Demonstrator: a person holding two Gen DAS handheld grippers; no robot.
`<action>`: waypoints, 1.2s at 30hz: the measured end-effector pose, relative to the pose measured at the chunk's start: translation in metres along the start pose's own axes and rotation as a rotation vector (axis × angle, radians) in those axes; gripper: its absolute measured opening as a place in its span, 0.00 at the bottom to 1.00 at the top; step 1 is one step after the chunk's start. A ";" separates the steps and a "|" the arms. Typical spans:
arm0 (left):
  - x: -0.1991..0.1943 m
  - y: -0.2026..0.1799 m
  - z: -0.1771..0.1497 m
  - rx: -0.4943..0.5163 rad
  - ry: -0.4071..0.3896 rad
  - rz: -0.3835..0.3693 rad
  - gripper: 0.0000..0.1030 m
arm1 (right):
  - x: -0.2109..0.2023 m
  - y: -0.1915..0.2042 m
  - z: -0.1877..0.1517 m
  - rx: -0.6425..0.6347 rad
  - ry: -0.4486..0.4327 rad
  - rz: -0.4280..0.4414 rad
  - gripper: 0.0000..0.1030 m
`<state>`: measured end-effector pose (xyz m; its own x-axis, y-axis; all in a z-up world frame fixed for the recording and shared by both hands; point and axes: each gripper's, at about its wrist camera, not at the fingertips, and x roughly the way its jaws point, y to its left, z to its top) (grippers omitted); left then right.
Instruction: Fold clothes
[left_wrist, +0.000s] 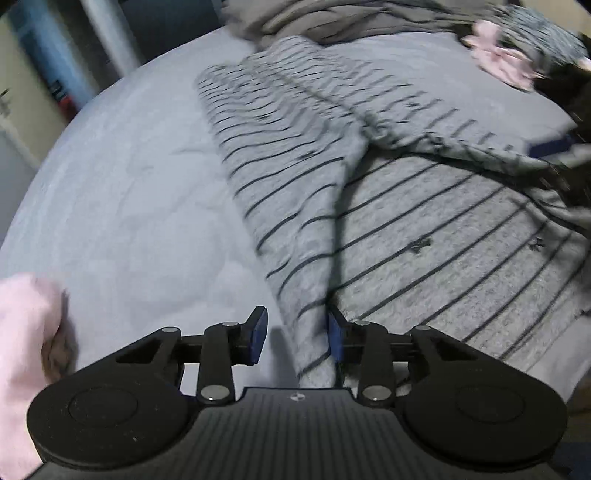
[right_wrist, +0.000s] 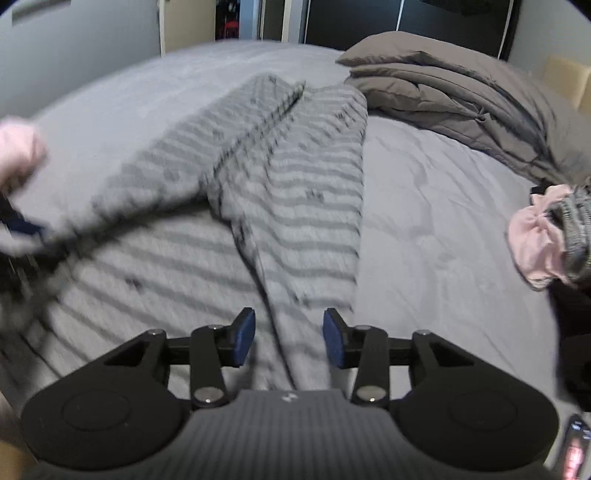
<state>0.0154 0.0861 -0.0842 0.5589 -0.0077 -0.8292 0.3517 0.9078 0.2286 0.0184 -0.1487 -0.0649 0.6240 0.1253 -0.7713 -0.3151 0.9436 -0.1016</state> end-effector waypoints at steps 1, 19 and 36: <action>-0.001 0.000 -0.002 -0.001 0.007 0.012 0.21 | 0.000 0.001 -0.006 -0.023 0.006 -0.012 0.33; -0.013 -0.045 -0.050 0.252 0.052 0.155 0.06 | -0.025 0.019 -0.051 -0.192 0.059 -0.130 0.16; -0.055 -0.015 -0.041 0.111 0.063 0.020 0.22 | -0.081 -0.004 -0.057 0.004 0.052 -0.026 0.27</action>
